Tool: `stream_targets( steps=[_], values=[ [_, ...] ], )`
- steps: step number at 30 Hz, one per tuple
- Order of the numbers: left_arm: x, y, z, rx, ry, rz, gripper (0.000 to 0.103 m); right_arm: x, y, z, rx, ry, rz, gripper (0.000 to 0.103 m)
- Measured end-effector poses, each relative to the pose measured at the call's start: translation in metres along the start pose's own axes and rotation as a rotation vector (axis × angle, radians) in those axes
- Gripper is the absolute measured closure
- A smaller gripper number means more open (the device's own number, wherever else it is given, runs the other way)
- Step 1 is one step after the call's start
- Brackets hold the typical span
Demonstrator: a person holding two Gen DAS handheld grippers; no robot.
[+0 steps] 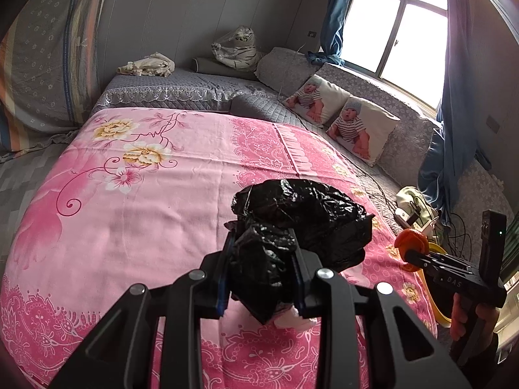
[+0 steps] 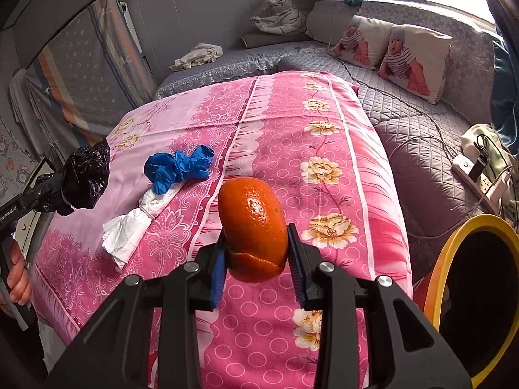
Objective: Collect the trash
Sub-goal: 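Carry the black bag in the left tool while the right tool carries the orange to the bin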
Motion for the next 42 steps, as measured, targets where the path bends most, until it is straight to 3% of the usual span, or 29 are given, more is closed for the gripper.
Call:
stream_targets(
  steps=[22,42],
  values=[
    [0.08,-0.007,-0.019,-0.035,-0.125,-0.092,0.075,0.073,0.006,0.055,0.135,-0.062,-0.169,0.071],
    [0.183,-0.022,-0.048,-0.108,-0.266,-0.228,0.075,0.161,-0.01,0.1,0.23,-0.163,-0.34,0.071]
  ],
)
Point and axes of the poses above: each gripper's, at about its wrist camera, not at the fingertips, and z roughly against the way its jaws point, x to its right, y to its top, the point moved 9 cm from there along -z, roughly the way its jaws point, and after that the axes turned 3 degrees about z, right-handed, at the moved point
